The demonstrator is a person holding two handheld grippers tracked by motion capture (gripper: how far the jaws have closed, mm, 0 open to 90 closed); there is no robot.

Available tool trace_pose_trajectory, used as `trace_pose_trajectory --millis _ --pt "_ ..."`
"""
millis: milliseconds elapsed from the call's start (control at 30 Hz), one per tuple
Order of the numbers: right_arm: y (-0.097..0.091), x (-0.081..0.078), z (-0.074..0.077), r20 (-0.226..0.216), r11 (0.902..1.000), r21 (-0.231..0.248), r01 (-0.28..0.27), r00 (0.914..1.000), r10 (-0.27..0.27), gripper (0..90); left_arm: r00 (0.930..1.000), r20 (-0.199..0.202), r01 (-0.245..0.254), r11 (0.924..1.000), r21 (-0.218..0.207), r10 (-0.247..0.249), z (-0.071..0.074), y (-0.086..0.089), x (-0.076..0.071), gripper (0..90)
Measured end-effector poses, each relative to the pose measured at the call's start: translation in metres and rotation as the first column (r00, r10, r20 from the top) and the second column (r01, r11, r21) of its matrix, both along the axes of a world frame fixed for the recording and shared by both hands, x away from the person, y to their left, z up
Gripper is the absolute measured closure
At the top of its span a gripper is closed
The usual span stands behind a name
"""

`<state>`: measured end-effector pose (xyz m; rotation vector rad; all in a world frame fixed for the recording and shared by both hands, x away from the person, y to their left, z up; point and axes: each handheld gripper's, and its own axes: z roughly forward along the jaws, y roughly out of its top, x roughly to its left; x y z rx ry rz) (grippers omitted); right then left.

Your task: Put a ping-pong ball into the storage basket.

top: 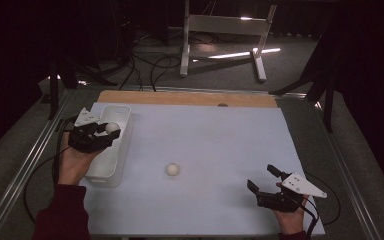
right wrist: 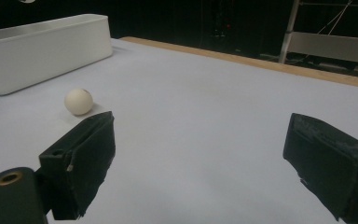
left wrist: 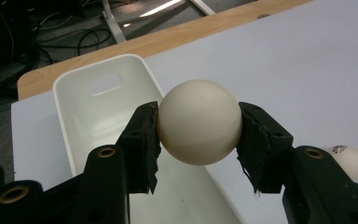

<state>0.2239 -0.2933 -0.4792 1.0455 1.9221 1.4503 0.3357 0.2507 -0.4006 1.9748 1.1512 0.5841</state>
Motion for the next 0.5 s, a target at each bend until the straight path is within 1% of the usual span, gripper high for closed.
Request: trace_pose_trajectory --millis 100,200,367,500 --pt "0.000 0.000 0.000 0.001 1.0000 0.000 0.001 1.0000 -0.001 8.9 1.0000 0.000 -0.002 1.0000 -0.008 0.002 -0.004 0.002 -0.002 51.7" --pt "-0.001 0.000 0.000 0.002 1.0000 -0.001 0.001 1.0000 -0.001 8.9 1.0000 -0.003 -0.007 1.0000 -0.004 0.007 -0.008 0.005 -0.004 51.7" --pt "-0.001 0.000 0.000 0.002 1.0000 -0.001 0.001 1.0000 -0.001 8.9 0.9999 0.000 -0.016 0.9998 -0.013 0.016 -0.012 0.009 -0.010 51.7" --pt "0.000 0.000 0.000 0.002 1.0000 -0.001 -0.002 1.0000 0.002 8.9 0.9997 -0.002 -0.023 0.9997 -0.008 0.023 -0.015 0.011 -0.013 51.6"
